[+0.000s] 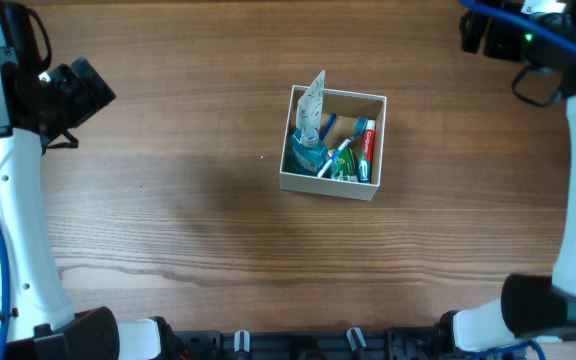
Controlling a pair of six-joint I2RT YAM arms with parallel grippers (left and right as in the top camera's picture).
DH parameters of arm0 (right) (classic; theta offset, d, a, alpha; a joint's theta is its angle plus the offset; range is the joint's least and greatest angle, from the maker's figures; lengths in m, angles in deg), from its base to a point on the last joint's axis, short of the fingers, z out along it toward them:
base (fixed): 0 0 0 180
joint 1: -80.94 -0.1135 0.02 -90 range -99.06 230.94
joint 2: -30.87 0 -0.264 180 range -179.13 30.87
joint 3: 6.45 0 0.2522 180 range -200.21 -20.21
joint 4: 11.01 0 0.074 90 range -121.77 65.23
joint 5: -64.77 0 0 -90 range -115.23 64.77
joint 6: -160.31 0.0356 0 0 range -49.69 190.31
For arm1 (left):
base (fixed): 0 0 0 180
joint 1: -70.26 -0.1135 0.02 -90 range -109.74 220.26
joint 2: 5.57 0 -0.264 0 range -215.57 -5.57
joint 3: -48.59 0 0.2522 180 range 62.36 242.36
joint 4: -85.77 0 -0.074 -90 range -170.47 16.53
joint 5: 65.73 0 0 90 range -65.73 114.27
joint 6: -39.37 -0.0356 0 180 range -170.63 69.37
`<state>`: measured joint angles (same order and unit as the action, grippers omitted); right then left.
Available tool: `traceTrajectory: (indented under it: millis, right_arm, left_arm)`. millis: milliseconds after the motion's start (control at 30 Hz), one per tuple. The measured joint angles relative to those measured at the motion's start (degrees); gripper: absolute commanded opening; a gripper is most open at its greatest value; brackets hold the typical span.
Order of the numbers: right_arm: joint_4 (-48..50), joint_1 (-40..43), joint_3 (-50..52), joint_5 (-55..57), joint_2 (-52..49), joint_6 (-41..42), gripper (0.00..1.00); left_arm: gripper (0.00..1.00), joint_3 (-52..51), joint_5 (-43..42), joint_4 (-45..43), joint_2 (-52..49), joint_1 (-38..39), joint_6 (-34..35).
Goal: Pack container
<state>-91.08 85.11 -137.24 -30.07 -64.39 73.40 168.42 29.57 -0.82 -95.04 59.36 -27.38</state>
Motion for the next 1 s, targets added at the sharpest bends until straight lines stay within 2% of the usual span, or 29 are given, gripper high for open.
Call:
traceTrajectory:
  millis: [100, 267, 500, 867, 1000]
  right_arm:
    - [4.0, 0.0, 4.7, 0.2, 3.1, -2.7, 1.0]
    - [25.4, 0.0, 25.9, -0.2, 10.9, -4.7, 1.0]
    - [49.5, 0.0, 51.2, -1.9, 22.8, -5.1, 1.0]
    - [76.8, 0.0, 85.4, -2.7, 46.3, -5.4, 1.0]
    - [83.6, 0.0, 94.7, -2.7, 53.6, -5.4, 1.0]
  left_arm:
    - [1.0, 0.0, 0.0, 0.0, 0.0, 0.0, 0.0]
    - [1.0, 0.0, 0.0, 0.0, 0.0, 0.0, 0.0]
    - [1.0, 0.0, 0.0, 0.0, 0.0, 0.0, 0.0]
    - [1.0, 0.0, 0.0, 0.0, 0.0, 0.0, 0.0]
    - [1.0, 0.0, 0.0, -0.1, 0.0, 0.0, 0.0]
